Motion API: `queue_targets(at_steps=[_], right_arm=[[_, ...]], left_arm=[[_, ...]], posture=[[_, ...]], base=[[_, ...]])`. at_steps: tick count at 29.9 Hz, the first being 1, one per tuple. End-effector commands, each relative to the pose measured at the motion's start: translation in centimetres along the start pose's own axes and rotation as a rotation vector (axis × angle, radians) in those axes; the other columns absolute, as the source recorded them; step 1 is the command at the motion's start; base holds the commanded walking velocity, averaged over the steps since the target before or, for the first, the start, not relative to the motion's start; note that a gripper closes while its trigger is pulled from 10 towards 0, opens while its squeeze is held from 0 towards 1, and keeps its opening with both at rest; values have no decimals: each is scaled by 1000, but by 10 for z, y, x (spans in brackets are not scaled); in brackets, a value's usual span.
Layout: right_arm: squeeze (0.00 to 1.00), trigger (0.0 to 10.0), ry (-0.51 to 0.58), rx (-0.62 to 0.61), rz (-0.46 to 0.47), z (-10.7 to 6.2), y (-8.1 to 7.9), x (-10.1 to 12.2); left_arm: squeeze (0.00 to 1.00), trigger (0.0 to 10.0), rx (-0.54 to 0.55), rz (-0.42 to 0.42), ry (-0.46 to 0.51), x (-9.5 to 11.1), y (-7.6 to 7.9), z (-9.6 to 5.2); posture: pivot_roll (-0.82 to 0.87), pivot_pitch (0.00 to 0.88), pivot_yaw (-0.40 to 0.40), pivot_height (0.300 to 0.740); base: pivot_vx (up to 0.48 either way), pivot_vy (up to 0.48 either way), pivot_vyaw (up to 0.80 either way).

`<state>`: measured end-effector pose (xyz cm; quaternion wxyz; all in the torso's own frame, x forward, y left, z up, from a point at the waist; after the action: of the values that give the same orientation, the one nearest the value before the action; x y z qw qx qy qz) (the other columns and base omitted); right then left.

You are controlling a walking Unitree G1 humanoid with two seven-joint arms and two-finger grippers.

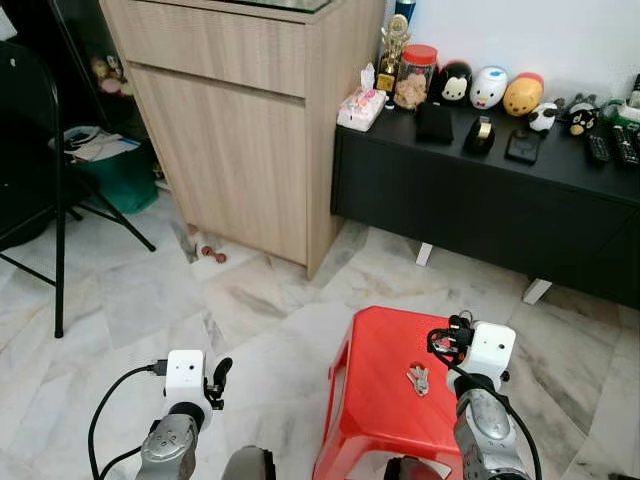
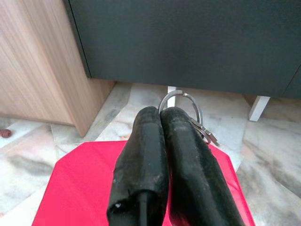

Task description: Hang keys on a hook

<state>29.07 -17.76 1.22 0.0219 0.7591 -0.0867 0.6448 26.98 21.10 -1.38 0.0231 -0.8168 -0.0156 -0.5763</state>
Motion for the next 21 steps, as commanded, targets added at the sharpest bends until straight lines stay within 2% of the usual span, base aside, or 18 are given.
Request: queue_targets(at_steps=[1,17,21], right_arm=[[0,10000,27,7,9,3,-1,7],[0,10000,-33,-9,35,0,4,-3],[0,10000,-47,-5,45,-1,3,-6]], left_arm=[[0,10000,16,-18,-21,-5,-1,-2],[0,10000,2,-17,-40,-11,2,-5],[0,10000,6,-19,-65,-17,2,-7]], posture=[[154,0,-49,642],[148,0,-44,737],[150,0,-46,740]], base=[[0,0,0],[0,0,0],[0,0,0]])
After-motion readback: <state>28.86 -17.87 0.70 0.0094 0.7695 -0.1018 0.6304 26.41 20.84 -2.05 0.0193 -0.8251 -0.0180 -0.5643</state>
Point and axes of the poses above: a point about 5 cm out from each wrist's last joint towards the gripper, its own z axis pointing out of the wrist towards the gripper, its own x axis along the axis of the wrist's last joint, y = z × x, the point moved 1 cm from there along z, pointing out of the wrist towards the gripper, and after that the axes turned 1 degree about -z, right-handed, at the moved point
